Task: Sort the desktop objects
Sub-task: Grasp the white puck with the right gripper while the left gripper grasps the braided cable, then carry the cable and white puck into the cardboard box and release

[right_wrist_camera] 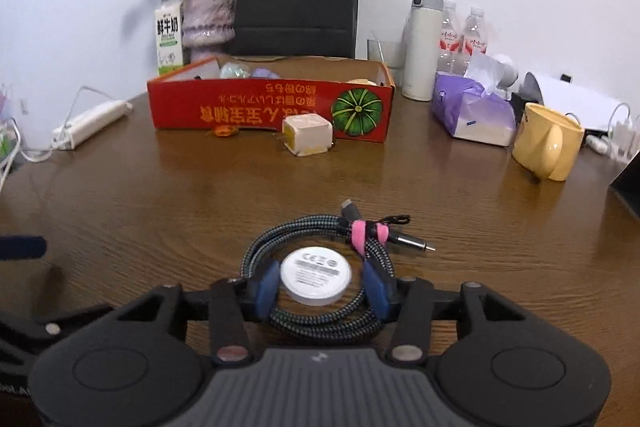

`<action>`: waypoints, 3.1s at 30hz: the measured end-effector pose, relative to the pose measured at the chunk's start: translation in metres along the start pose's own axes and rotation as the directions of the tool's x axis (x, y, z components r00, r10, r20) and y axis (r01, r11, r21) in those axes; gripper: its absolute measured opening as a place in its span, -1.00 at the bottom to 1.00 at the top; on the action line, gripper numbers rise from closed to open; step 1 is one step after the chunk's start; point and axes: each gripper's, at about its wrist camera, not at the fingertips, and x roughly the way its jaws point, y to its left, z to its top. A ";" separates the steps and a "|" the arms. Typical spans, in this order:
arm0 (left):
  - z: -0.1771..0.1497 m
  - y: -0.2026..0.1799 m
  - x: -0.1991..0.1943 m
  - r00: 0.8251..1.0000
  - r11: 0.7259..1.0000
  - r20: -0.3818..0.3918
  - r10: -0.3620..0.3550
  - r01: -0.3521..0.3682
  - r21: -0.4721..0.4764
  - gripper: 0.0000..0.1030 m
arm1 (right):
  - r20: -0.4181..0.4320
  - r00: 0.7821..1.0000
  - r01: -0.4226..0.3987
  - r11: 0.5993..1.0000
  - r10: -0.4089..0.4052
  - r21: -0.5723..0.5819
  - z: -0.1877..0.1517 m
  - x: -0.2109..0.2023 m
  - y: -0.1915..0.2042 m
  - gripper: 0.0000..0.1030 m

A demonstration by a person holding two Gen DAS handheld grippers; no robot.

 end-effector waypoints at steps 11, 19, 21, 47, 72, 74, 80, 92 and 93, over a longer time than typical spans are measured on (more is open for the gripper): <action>0.037 -0.008 0.021 0.993 0.990 0.050 -0.103 0.107 -0.095 0.56 | -0.038 0.996 -0.090 0.985 0.086 -0.147 0.006 0.007 0.006 -0.22; 0.049 -0.023 0.051 0.980 0.971 -0.022 -0.197 0.192 -0.142 0.22 | -0.012 0.986 -0.163 0.954 0.166 -0.252 -0.005 -0.006 0.017 -0.20; 0.047 -0.022 0.052 0.980 0.969 -0.013 -0.201 0.196 -0.151 0.11 | -0.001 0.987 -0.156 0.940 0.163 -0.302 -0.005 -0.005 0.023 -0.23; 0.042 0.031 0.025 0.975 0.937 0.040 -0.216 0.219 -0.271 -0.43 | -0.093 0.941 -0.336 0.924 0.324 -0.184 0.011 0.013 0.017 -0.25; 0.030 -0.033 0.003 0.989 0.999 0.142 0.048 -0.045 -0.021 -0.77 | 0.065 0.983 -0.168 0.984 0.172 -0.058 0.008 -0.053 -0.026 -0.26; 0.029 -0.018 -0.010 0.986 0.995 0.153 0.069 -0.057 -0.084 -0.77 | 0.088 0.979 -0.178 0.982 0.184 -0.069 0.011 -0.059 -0.023 -0.26; 0.036 0.014 -0.044 0.969 0.979 0.217 0.117 -0.075 -0.192 -0.77 | 0.179 0.963 -0.188 0.979 0.200 -0.080 0.018 -0.071 -0.006 -0.26; 0.125 0.048 -0.024 0.939 0.976 0.329 0.100 -0.028 -0.217 -0.77 | 0.266 0.938 -0.218 0.975 0.223 -0.049 0.082 -0.051 0.000 -0.26; 0.138 0.056 -0.017 0.939 0.974 0.327 0.103 -0.028 -0.226 -0.77 | 0.276 0.936 -0.214 0.976 0.218 -0.045 0.095 -0.044 -0.001 -0.26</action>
